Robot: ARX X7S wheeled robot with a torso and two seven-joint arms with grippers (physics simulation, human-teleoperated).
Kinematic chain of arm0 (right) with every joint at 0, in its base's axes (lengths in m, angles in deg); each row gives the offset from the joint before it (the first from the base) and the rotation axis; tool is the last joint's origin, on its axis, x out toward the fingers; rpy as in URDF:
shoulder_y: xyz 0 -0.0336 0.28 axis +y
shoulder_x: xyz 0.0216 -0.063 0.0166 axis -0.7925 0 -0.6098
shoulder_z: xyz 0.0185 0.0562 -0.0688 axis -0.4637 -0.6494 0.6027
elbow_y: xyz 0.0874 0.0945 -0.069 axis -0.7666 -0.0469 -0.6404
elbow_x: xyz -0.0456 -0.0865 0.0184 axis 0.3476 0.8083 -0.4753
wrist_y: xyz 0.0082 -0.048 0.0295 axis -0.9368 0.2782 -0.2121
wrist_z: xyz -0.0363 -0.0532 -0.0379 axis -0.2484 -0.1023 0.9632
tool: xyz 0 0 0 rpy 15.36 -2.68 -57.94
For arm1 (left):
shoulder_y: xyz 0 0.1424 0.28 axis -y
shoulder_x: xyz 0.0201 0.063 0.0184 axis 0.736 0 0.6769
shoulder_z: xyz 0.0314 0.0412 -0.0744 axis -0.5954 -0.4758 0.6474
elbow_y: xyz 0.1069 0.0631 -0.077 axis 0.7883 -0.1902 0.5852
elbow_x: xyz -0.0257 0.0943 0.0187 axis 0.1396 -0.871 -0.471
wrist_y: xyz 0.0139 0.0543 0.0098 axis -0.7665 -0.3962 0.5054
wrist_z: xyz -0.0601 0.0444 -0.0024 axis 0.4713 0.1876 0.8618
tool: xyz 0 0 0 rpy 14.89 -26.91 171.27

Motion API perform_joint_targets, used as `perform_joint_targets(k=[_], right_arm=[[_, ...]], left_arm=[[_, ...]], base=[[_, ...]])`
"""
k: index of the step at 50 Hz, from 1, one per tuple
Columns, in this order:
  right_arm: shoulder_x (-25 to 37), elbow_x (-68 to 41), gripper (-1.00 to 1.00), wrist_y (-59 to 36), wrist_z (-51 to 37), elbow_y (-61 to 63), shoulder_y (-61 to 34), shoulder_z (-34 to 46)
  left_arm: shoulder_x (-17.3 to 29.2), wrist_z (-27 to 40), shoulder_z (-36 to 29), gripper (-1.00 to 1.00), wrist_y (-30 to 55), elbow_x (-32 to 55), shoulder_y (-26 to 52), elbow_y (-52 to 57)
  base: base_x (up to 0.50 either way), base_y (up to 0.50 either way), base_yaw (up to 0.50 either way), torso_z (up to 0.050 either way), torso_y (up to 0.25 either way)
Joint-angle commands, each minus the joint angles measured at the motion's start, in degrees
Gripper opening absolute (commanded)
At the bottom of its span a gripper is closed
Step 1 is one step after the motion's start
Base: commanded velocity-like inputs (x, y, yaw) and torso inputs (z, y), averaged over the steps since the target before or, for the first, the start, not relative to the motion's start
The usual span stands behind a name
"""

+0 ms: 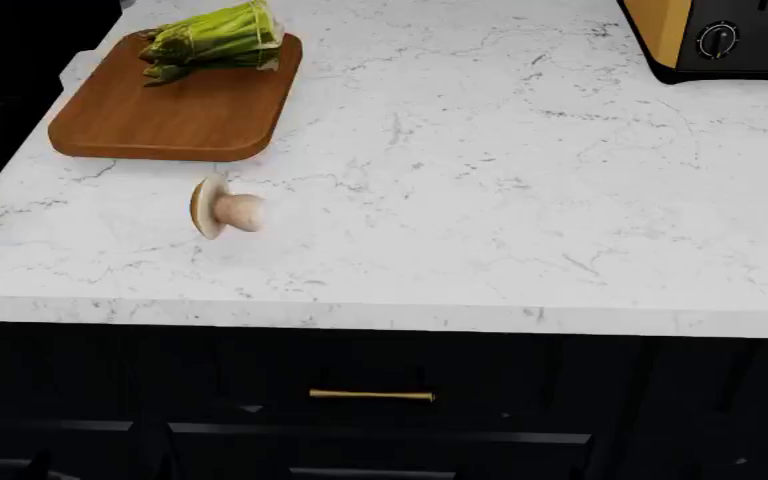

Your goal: Clear the non-vegetable object off the cutting board and place the vegetables onto it.

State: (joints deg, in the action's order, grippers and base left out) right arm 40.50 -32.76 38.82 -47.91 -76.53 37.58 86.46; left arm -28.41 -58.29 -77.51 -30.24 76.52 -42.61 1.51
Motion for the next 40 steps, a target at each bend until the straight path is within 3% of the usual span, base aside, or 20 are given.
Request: perform_joint_targets(k=[1,16,40], right_arm=[[1.2,-1.2,1.0,0.0,-1.5,0.0,0.0,1.5],[3.3,-1.5,1.0,-0.7,-4.2,-0.4,-0.6,4.8],[5.0,-3.4,1.0,-1.7,-5.7,-0.7,-0.9,6.8]], left_arm=[[1.9,2.3,-2.3,1.0,-0.2,1.9,0.1,-0.2],[3.7,4.0,-3.3,1.0,-0.3,4.8,-0.7,1.1],[5.2,6.3,-5.1,1.0,-1.1,5.9,-0.9,1.3]], base=[[0.0,0.0,0.0,0.0,0.0],[0.0,0.0,0.0,0.0,0.0],[0.0,0.5,0.0,0.0,0.0]])
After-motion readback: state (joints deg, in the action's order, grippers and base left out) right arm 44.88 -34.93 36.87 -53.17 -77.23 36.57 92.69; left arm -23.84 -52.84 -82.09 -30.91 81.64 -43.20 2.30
